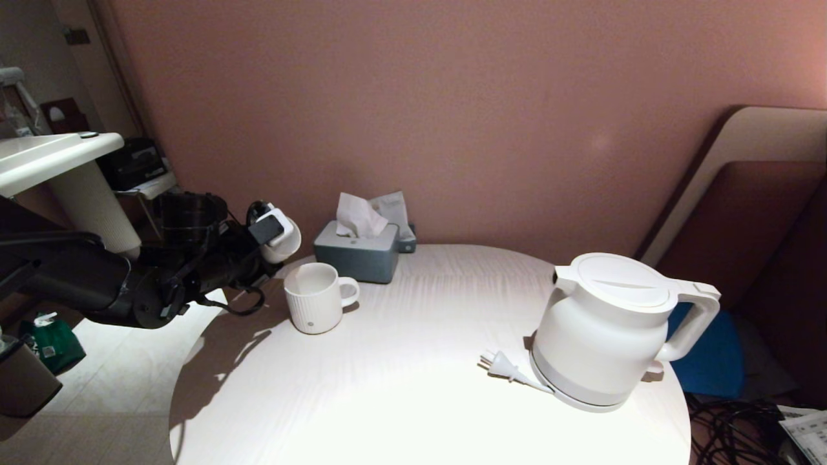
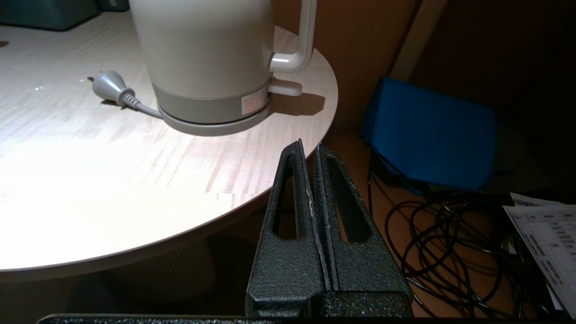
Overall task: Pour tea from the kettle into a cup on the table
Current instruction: Pour water into another cup
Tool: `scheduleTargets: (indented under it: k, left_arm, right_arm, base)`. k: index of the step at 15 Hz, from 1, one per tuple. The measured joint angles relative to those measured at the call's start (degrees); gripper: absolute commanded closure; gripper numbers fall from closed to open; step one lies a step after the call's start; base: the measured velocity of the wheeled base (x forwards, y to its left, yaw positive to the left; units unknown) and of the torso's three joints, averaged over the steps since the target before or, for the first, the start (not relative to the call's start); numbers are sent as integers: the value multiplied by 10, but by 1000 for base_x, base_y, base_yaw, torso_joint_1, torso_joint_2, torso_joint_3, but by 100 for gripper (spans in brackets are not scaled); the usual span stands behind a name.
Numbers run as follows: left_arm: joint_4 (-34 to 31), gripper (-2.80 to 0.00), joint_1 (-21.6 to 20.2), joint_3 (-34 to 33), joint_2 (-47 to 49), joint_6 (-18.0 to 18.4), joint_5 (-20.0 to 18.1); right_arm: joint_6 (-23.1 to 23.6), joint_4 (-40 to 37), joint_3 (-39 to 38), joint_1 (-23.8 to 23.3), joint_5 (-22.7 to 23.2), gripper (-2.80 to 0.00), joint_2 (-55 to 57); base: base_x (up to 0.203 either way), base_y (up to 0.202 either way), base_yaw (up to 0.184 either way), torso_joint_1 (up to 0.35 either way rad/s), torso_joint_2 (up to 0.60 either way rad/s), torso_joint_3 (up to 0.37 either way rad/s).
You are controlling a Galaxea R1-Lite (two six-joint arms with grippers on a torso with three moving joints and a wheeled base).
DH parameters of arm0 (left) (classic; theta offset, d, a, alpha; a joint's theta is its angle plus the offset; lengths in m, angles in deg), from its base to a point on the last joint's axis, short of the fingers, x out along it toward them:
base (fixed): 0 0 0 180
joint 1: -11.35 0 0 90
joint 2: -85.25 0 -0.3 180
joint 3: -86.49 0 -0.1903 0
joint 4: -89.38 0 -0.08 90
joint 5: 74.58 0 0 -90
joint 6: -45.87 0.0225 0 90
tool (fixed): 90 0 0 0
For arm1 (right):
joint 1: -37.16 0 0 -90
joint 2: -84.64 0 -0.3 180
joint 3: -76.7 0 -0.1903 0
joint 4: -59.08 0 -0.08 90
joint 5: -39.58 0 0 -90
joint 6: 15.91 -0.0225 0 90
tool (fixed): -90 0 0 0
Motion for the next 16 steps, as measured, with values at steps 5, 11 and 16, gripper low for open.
scheduleTargets:
  k: [5, 11, 16]
  left_arm:
    - [0, 0, 0, 3, 1, 68, 2]
    - [0, 0, 5, 14, -2, 134, 7]
    - [0, 0, 20, 21, -5, 193, 26]
  right_arm:
    - [0, 0, 0, 0, 0, 0, 0]
    - [0, 0, 0, 0, -1, 0, 0]
    - [0, 0, 0, 0, 0, 0, 0]
  base:
    - [0, 0, 0, 0, 0, 0]
    - [0, 0, 0, 0, 0, 0]
    - [0, 0, 0, 0, 0, 0]
